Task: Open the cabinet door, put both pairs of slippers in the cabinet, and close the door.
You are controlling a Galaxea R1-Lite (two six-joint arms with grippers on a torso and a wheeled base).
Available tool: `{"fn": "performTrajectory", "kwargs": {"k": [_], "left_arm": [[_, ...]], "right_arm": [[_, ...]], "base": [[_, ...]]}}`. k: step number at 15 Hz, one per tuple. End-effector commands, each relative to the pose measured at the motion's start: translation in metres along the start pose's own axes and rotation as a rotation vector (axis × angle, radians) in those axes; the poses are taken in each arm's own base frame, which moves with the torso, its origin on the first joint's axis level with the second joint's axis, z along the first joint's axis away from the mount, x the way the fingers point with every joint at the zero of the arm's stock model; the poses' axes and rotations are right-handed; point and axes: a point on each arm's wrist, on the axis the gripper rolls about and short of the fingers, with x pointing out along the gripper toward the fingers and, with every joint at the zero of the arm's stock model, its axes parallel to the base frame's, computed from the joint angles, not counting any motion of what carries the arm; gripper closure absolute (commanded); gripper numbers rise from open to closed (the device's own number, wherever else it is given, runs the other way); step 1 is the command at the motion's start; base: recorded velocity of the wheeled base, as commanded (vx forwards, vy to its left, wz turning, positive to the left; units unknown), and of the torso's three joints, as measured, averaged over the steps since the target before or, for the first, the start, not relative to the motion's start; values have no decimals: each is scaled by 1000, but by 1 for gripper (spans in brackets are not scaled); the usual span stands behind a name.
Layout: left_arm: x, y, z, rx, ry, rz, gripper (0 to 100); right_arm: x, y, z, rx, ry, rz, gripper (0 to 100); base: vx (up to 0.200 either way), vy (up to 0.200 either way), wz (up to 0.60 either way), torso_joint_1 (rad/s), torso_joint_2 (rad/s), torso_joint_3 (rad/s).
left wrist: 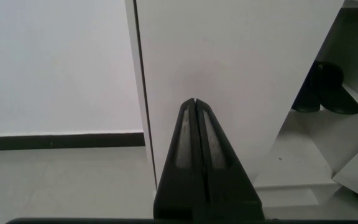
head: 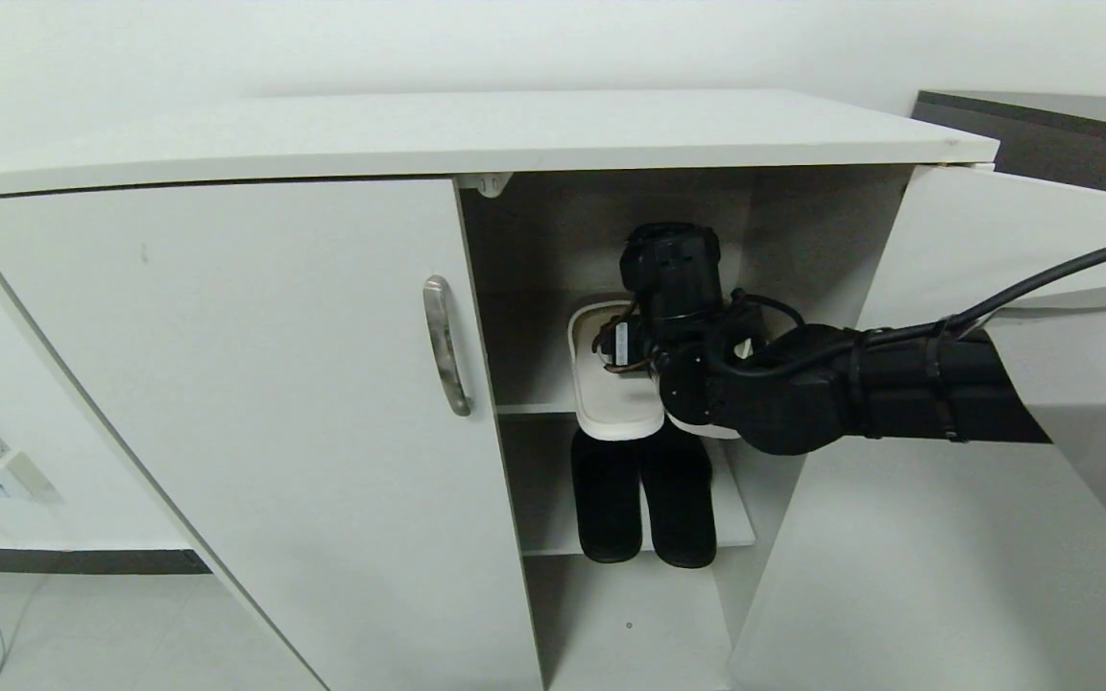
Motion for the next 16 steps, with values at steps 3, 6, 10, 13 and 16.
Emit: {"fn": "performTrajectory", "kwargs": {"k": [3,6,10,13,16], "left_arm": [[0,0,0,1,0,-1,100],[0,0,0,1,0,-1,100],[0,0,0,2,0,-1,100],[0,0,0,1,0,-3,100],[0,0,0,1,0,-3,100]], "right_arm": [[-32,-6,8,-4,1,31,0],[-58,-9,10,-9,6,61,0],[-93,-16,11,-12,0,109,0],[-115,-23,9,-8,14,144,0],[-143,-32,5,-9,25,201,0]], "base": [[0,0,0,0,0,0],[0,0,0,0,0,0],[0,0,0,0,0,0],[0,0,0,0,0,0],[0,0,0,0,0,0]]}}
